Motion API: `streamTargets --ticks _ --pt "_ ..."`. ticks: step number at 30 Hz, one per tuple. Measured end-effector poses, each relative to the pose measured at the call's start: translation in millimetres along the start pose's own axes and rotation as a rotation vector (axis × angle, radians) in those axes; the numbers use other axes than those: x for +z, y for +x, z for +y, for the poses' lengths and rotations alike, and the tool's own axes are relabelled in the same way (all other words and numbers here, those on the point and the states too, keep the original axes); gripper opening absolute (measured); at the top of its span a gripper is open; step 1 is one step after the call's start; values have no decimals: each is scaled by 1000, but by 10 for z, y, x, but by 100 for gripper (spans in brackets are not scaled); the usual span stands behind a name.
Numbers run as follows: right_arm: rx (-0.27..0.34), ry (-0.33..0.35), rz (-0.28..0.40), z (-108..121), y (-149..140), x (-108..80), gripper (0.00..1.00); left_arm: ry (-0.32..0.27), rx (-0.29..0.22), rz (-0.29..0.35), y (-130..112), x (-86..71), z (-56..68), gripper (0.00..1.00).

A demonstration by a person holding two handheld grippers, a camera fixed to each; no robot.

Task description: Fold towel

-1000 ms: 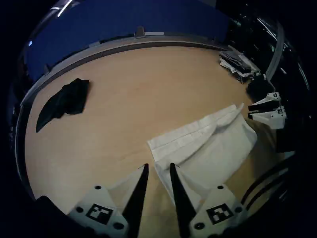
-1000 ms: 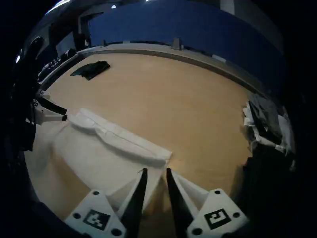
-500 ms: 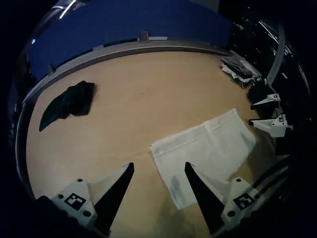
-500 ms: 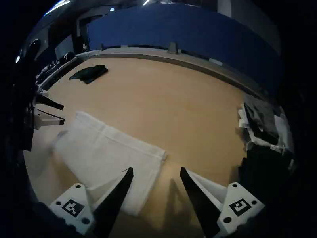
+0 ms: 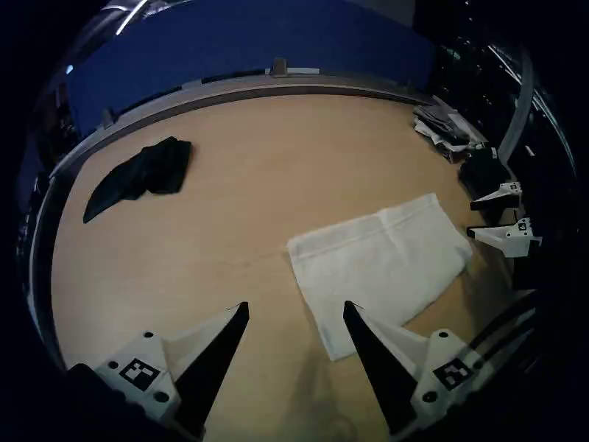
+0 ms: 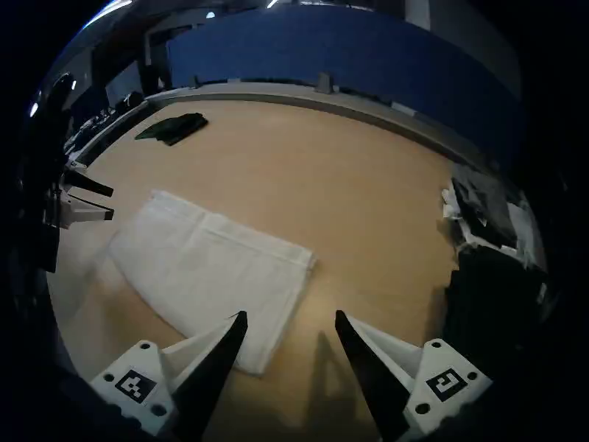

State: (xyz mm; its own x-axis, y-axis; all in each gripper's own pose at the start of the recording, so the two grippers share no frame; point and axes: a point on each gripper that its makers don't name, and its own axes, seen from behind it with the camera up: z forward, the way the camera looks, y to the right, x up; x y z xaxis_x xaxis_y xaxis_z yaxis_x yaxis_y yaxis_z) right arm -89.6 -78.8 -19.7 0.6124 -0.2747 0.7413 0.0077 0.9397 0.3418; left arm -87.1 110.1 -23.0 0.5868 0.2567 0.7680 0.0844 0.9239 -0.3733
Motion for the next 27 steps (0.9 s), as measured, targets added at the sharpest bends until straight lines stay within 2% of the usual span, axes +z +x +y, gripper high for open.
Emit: streamTargets --ticks 8,17,21,27 --pt "-8 22 -17 -144 -196 -87 92 11 -23 -25 -349 -158 -16 95" --pt "-10 40 -40 -264 -394 -181 92 10 -46 -55 -730 -312 57 96" --pt "-7 52 -42 -297 -419 -179 88 19 -43 -61 -785 -336 29 96" --pt "7 65 -44 -321 -441 -135 72 21 -42 -52 -759 -366 36 96"
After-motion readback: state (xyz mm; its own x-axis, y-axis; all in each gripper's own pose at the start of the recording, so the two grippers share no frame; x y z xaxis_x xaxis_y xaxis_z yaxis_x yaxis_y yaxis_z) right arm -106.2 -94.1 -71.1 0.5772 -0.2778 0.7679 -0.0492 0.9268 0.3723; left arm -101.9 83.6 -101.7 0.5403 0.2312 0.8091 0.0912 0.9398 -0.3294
